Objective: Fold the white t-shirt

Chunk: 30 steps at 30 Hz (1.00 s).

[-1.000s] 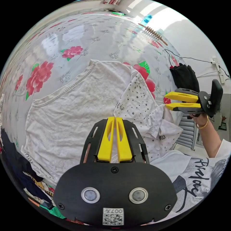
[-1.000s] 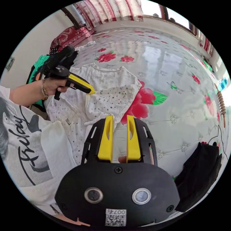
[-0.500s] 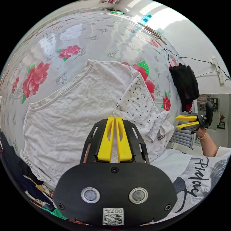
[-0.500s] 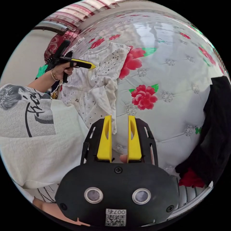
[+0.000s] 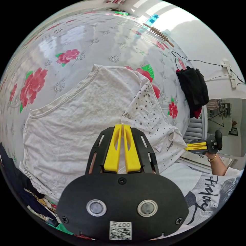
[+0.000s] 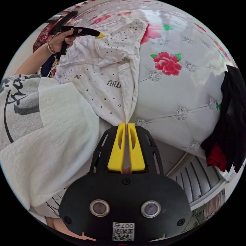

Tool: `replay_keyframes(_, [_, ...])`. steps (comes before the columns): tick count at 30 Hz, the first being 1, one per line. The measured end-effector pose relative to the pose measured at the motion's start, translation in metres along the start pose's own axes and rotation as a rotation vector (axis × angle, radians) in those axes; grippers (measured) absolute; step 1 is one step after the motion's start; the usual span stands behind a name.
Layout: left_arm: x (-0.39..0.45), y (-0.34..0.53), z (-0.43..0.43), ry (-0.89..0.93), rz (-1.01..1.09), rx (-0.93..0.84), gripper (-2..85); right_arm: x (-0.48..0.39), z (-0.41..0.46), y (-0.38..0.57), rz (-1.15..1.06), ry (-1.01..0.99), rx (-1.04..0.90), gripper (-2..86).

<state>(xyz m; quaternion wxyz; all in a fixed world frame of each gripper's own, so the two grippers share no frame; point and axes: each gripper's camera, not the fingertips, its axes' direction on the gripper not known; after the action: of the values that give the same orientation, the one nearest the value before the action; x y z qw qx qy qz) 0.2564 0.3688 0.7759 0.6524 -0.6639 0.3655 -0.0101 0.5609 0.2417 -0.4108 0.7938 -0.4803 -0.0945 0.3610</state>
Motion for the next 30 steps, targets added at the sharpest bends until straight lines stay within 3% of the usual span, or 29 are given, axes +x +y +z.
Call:
replay_keyframes(5, [-0.004,0.01,0.002,-0.002,0.012,-0.004,-0.9,0.009,-0.011,0.002,-0.014,0.016,-0.031,4.4])
replay_keyframes(9, [-0.016,0.025,-0.001,0.011,0.004,0.0,-0.9,0.016,-0.063,-0.004,-0.026,0.041,0.23,3.9])
replay_keyframes(13, [-0.024,0.039,-0.001,0.013,0.0,0.004,-0.9,-0.002,-0.086,-0.069,-0.105,0.097,0.436,3.4])
replay_keyframes(18, [-0.032,0.066,-0.005,-0.011,0.004,0.004,-0.9,-0.038,-0.07,-0.171,-0.244,0.176,0.441,2.3])
replay_keyframes(22, [-0.039,0.087,-0.003,-0.022,0.012,0.003,-0.9,-0.039,-0.032,-0.241,-0.198,0.253,0.281,0.7])
replay_keyframes(24, [-0.047,0.104,-0.006,-0.014,0.006,0.026,-0.9,-0.039,-0.038,-0.244,-0.182,0.216,0.357,0.2])
replay_keyframes(26, [-0.054,0.121,-0.012,0.01,-0.003,0.061,-0.8,-0.038,-0.039,-0.249,-0.152,0.165,0.309,-0.1])
replay_keyframes(30, [-0.08,0.187,-0.04,-0.011,-0.091,0.193,-0.3,-0.052,-0.059,-0.21,-0.128,0.236,0.479,-0.3])
